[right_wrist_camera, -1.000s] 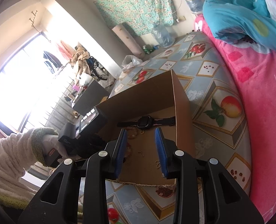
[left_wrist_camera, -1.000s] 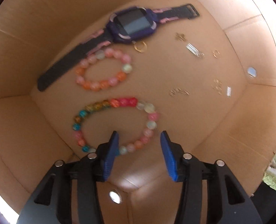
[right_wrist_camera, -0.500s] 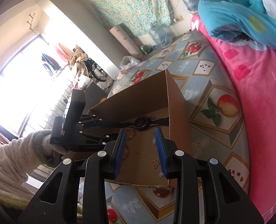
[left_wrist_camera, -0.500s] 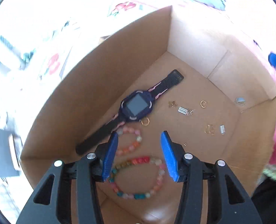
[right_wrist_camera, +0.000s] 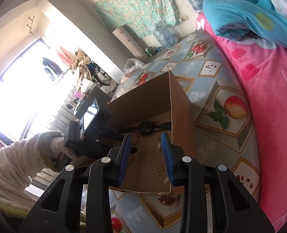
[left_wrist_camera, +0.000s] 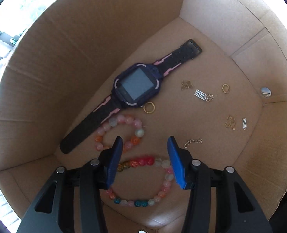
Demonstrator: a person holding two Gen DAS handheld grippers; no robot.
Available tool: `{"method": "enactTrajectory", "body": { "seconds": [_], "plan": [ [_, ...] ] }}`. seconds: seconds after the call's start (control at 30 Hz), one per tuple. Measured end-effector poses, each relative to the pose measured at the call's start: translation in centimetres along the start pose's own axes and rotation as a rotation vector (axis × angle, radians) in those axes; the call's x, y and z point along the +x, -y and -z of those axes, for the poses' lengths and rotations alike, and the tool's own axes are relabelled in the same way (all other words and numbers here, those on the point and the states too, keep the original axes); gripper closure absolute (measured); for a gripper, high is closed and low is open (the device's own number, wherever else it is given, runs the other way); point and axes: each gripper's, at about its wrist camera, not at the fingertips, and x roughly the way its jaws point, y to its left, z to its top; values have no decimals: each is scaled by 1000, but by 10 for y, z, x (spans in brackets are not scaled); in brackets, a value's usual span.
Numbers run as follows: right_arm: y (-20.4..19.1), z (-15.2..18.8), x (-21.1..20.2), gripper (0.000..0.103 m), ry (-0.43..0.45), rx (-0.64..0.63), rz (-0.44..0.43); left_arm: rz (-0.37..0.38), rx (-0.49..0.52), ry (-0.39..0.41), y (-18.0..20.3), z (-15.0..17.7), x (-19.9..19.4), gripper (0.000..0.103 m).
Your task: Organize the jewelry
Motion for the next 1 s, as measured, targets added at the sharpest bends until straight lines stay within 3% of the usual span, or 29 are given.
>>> {"method": "enactTrajectory", "body": {
  "seconds": [0.17,0.47,0.57,0.8,0.9,1.0],
  "plan": [
    [2,1,-3,71,4,3,6,20,-2,-59,2,7,23,56],
    [1,0,-3,70,-1,-2,8,119,-34,-93,3,22,20,56],
    [-2,0,-3,70,3,-5,10,94,-39,8,1,28,1,56],
    [-3,0,-9,69,24,-13,77,106,-230,434,-19,63,-93,54],
    [-1,1,-8,65,21,-8,114,38,-326,583,-19,97,-128,44],
    [0,4,-3,62,8,0,146,-21,-432,673,-17,134,-143,38]
  ]
}}
